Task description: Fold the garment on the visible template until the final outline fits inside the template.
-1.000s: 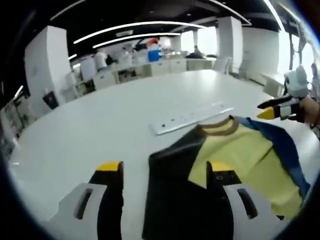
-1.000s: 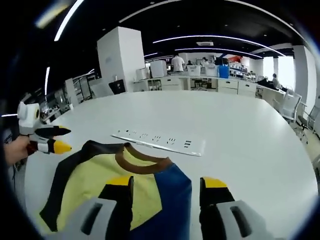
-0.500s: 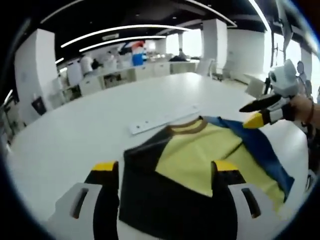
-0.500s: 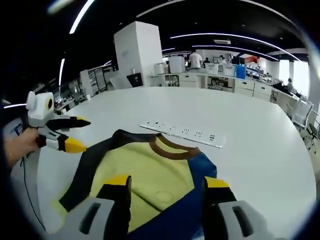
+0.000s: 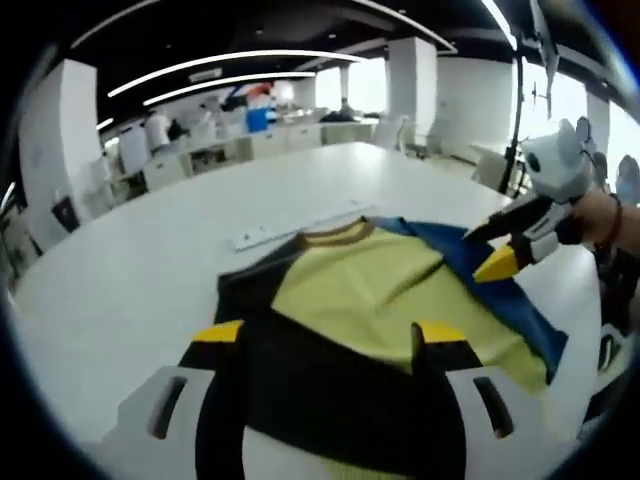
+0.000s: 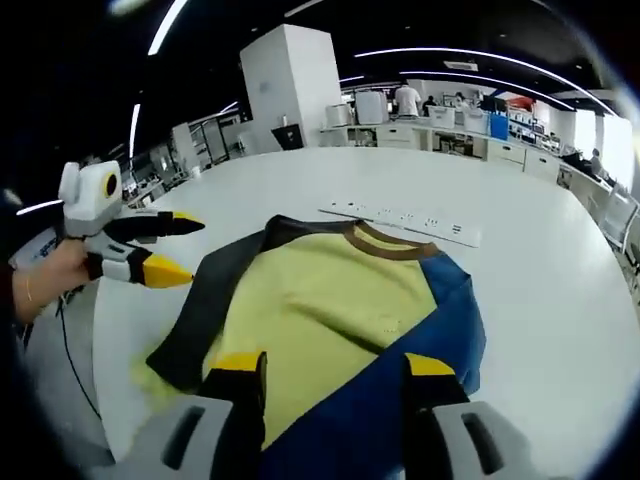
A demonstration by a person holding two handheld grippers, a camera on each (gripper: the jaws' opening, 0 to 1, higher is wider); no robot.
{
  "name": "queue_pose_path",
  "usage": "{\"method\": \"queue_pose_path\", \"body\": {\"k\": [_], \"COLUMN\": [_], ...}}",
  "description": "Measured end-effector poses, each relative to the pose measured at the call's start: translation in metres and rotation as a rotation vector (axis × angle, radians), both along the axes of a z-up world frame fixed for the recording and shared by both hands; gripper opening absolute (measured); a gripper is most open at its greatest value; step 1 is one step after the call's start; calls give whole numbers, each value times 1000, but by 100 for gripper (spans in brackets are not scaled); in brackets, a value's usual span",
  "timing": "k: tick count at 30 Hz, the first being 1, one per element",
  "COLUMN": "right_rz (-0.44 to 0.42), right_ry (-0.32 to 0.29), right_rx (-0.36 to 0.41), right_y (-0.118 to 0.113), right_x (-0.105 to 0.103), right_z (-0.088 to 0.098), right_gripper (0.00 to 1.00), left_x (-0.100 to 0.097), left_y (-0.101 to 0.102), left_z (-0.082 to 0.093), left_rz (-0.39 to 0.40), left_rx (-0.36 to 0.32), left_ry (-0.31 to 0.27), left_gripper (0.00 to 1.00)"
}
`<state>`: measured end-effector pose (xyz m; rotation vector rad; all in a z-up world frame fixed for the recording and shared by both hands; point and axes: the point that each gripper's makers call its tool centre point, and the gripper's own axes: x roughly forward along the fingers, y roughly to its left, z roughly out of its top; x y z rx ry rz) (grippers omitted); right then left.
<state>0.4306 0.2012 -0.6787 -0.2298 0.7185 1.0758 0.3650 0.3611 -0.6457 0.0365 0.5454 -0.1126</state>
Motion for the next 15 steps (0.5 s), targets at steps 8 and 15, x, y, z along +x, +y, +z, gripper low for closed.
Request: {"method": "queue_pose_path", "body": {"k": [8,15], "right_rz": [-10,-3], "right_ry": [52,35], "right_rx": [-13,-61], "right_y": [-8,-17], "right_x": [-26,-45], "right_z": [-13,-22], "right_gripper": [48,44], "left_x": [-14,-31], "left_y": [-24,-45], "left_z": [-11,-19], "left_rz": [-50,-69], "left_rx": [-29,-45], "left_ry": [4,15], "left_gripper": [61,59]}}
